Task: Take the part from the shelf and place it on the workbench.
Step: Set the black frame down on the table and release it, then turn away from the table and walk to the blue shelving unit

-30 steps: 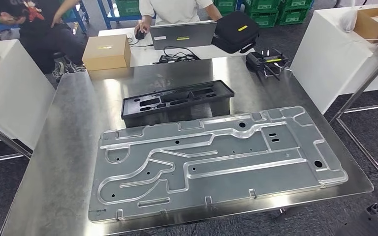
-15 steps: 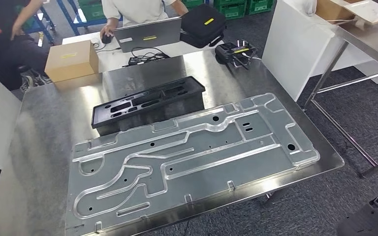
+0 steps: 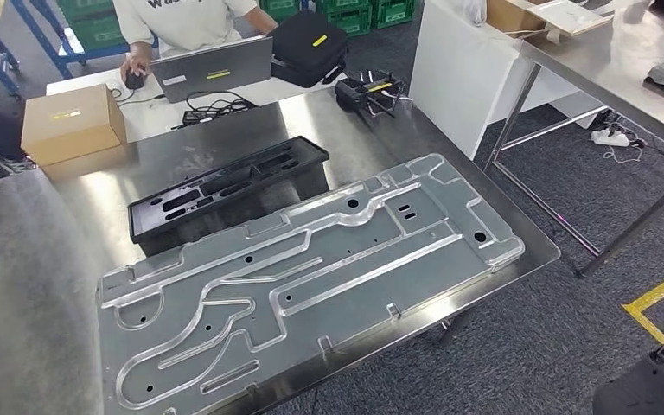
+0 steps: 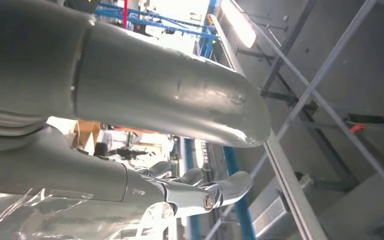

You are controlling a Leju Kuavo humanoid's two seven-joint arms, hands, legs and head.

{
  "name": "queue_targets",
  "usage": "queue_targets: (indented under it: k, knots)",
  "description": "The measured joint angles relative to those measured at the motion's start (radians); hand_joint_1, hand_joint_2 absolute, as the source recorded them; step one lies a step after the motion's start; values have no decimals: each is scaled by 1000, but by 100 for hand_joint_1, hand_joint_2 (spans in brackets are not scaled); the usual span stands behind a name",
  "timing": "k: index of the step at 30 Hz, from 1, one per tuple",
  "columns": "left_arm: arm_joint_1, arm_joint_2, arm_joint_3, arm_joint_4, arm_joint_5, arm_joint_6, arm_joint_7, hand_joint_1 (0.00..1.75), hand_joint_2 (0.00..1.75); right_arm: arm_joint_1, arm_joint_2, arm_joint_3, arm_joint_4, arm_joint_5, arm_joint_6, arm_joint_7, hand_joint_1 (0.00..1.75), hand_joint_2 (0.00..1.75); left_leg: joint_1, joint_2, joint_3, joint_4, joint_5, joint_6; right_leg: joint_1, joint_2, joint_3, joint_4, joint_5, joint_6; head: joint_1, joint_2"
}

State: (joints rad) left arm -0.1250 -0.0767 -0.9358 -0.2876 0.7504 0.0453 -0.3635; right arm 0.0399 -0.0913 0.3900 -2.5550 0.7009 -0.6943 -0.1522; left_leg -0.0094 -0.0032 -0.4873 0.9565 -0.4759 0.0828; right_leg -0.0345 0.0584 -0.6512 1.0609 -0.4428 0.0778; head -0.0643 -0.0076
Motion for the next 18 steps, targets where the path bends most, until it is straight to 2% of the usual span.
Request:
queue_targets:
  k: [1,2,3,4,5,6,8,9,10,13,14,15,16,17,18]
  knots:
    - [2,1,4,0,3,0,0,0,0,-1,-2,1,0,1,0,1,0,0,-3,11,0,0,1,6,4,-21,-28,64,-37,-3,0,0]
    - [5,1,7,0,6,3,0,0,0,-1,-4,3,0,2,0,2,0,0,-7,23,-1,0,2,11,7,-32,-56,133,-71,-6,1,0]
    - [6,1,11,1,9,7,-1,0,0,-1,-5,4,0,4,0,4,0,0,-11,35,-2,1,2,15,9,-38,-76,185,-92,-8,1,0]
    - [7,1,13,1,11,13,-1,0,0,-1,-6,5,0,5,0,6,0,0,-14,46,-2,1,2,15,10,-41,-80,205,-94,-9,1,0]
    - [7,1,14,1,10,20,-2,0,0,0,-8,6,0,7,0,7,0,0,-16,57,-1,2,2,16,11,-46,-64,186,-79,-10,1,0]
    - [7,0,15,1,9,26,-3,0,0,0,-10,7,0,8,0,8,0,0,-18,66,0,3,0,16,11,-54,-32,133,-51,-11,1,0]
    - [7,-1,15,1,7,32,-3,0,0,-1,-12,8,-1,9,0,9,0,0,-25,82,1,9,-8,11,17,-96,38,4,-5,-17,1,0]
    - [7,-2,15,1,7,32,-3,0,0,-3,-12,9,-1,10,0,10,0,0,-30,89,1,11,-13,8,19,-113,59,-37,5,-20,1,0]
    - [7,-2,15,1,7,30,-3,0,0,-5,-12,11,-1,11,0,12,0,0,-34,96,0,13,-17,6,21,-123,66,-57,6,-23,0,0]
    - [6,-2,15,1,8,21,-3,0,0,-8,-15,16,-1,15,0,16,0,0,-37,118,1,17,-25,1,19,-99,63,-63,8,-32,0,0]
    - [6,-2,15,1,8,19,-3,0,0,-9,-17,16,-1,17,0,17,0,0,-36,110,0,25,-33,-3,16,-91,62,-64,10,-36,0,0]
    - [6,-3,15,1,8,18,-3,0,0,-11,-17,17,-1,18,0,19,0,0,-31,90,-8,48,-50,-11,13,-85,61,-65,13,-39,0,0]
    - [7,-4,15,1,8,16,-3,0,0,-14,-18,19,-1,19,0,21,0,0,-25,64,-24,90,-79,-20,10,-78,59,-65,17,-43,-1,0]
    - [8,-4,15,1,10,14,-3,0,0,-18,-18,21,-1,20,0,23,0,0,-18,38,-50,153,-116,-29,9,-69,55,-65,20,-45,-1,0]
    - [10,-5,15,1,11,11,-3,0,0,-20,-19,24,-1,21,0,27,0,0,-11,23,-80,223,-153,-37,8,-60,51,-65,25,-47,-1,0]
